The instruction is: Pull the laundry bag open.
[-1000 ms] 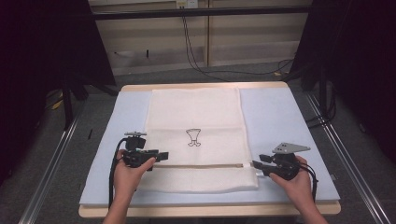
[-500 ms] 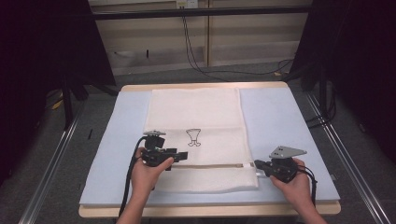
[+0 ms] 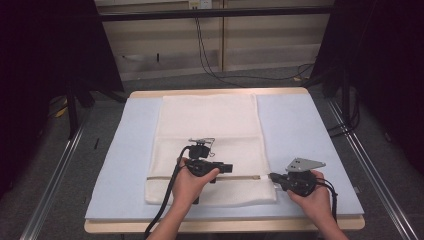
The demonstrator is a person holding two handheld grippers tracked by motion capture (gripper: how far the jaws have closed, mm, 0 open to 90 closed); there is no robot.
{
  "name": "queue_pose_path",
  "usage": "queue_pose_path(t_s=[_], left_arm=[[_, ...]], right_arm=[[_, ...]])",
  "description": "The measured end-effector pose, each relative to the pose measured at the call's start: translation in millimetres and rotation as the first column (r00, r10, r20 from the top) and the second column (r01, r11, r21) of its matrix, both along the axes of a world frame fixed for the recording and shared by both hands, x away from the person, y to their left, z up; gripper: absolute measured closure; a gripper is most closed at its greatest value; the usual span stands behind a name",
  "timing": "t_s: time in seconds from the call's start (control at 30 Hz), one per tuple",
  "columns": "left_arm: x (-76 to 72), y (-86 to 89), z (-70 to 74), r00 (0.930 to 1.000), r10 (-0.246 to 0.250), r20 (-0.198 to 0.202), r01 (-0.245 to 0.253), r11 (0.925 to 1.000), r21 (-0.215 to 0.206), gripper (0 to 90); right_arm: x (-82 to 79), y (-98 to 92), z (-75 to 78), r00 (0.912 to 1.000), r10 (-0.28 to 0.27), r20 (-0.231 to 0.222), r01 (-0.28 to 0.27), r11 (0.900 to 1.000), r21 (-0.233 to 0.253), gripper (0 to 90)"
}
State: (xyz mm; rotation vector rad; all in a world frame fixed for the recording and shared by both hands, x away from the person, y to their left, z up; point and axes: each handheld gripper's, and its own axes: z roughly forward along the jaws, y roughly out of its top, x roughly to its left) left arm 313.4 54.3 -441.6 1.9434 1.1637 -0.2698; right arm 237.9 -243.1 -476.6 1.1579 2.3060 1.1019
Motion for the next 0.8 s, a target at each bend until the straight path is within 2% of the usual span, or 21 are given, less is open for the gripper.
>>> queue_pose_path(t_s=[0.23,0.27,0.4,0.47,0.53,0.63,0.8], left_arm=[[1.7,-20.3,-7.3,0.9985,-0.020,-0.050,0.021,0.9997,0.012,58.5],[2.6,-21.6,-8.9,0.9978,-0.038,-0.055,0.039,0.9990,0.022,59.7],[4.7,-29.4,-16.2,0.9954,-0.050,-0.081,0.053,0.9981,0.030,63.2],[4.6,-34.1,-19.3,0.9939,-0.048,-0.099,0.051,0.9984,0.024,63.7],[2.8,-39.1,-20.6,0.9908,-0.052,-0.125,0.052,0.9986,-0.001,64.3],[1.0,-48.6,-21.9,0.9897,-0.071,-0.124,0.072,0.9974,0.003,64.4],[1.0,-60.4,-28.6,0.9882,-0.071,-0.136,0.074,0.9971,0.017,67.8]], right_arm=[[0.3,3.8,-2.2,0.9999,0.009,0.007,-0.009,1.000,-0.016,90.0],[0.4,3.8,-2.4,0.9999,0.006,0.009,-0.006,1.000,-0.015,90.0],[0.9,4.9,-2.3,1.0000,0.004,0.001,-0.004,1.000,-0.019,90.0],[1.4,5.3,-2.6,0.9999,0.010,0.000,-0.010,1.000,-0.023,90.0],[1.2,6.3,-2.7,0.9999,0.012,-0.003,-0.012,0.999,-0.031,90.0],[1.2,7.5,-3.3,0.9998,0.019,0.001,-0.019,0.999,-0.037,90.0],[0.3,8.9,-3.1,0.9998,0.021,-0.003,-0.021,0.999,-0.049,90.0]])
